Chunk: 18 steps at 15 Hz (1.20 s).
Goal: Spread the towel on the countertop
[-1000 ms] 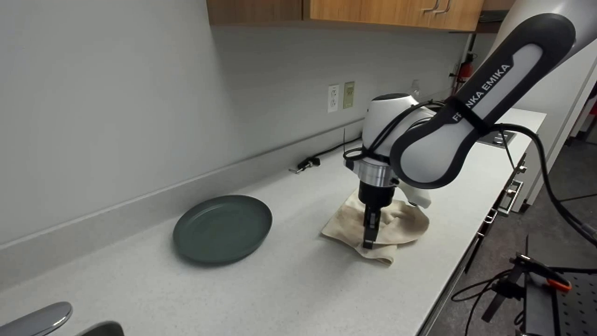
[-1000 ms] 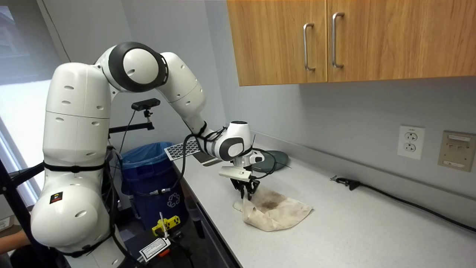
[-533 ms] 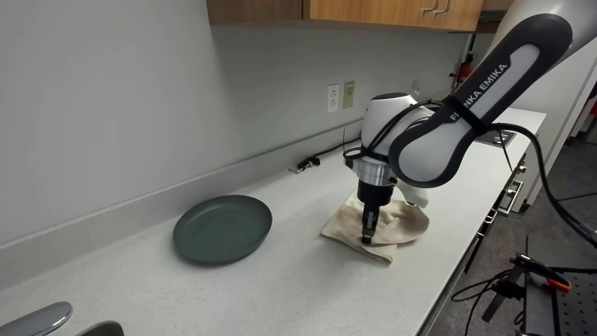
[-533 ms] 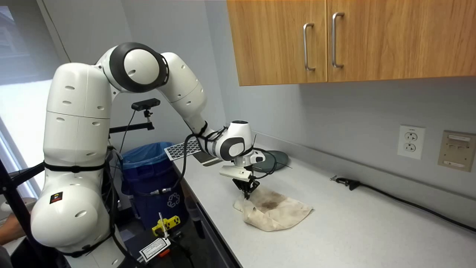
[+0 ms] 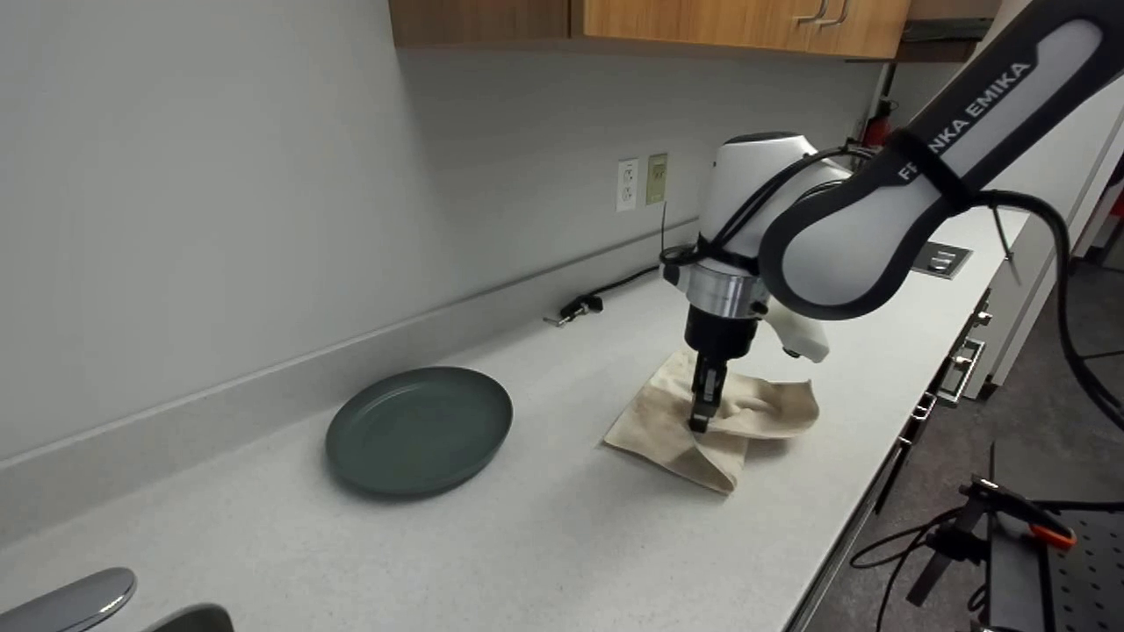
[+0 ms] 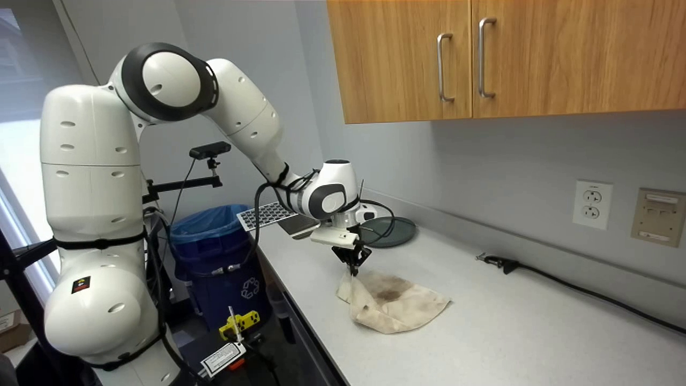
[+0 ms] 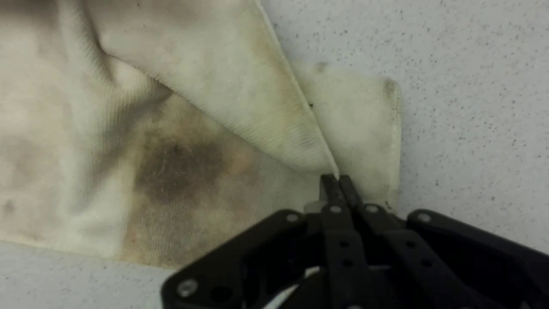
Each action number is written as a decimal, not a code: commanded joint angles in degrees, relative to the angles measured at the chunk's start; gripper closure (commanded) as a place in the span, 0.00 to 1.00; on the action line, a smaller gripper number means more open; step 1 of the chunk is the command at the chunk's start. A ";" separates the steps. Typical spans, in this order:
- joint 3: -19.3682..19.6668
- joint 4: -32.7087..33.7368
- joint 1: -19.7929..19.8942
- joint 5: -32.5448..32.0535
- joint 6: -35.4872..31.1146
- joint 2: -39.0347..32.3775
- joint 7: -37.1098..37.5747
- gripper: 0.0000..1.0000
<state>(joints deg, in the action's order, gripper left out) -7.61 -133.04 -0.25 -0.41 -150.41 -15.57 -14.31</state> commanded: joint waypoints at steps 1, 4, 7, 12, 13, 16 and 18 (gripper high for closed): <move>0.75 -7.77 0.11 -0.10 2.47 8.31 -1.05 1.00; 1.38 -13.25 -0.07 0.40 4.22 12.78 -1.27 1.00; 1.85 -17.63 -0.48 1.28 4.92 16.04 -1.46 1.00; 2.60 -21.38 -0.92 0.44 5.64 18.83 -0.55 0.95; 2.74 -21.62 -0.92 0.24 5.89 19.07 -0.39 0.73; 3.16 -21.54 -0.88 0.39 6.46 19.17 -0.62 0.60; 3.42 -21.14 -0.87 0.39 6.44 19.11 -0.62 0.47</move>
<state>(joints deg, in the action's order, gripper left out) -5.48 -153.68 -0.23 -0.25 -145.80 1.32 -14.36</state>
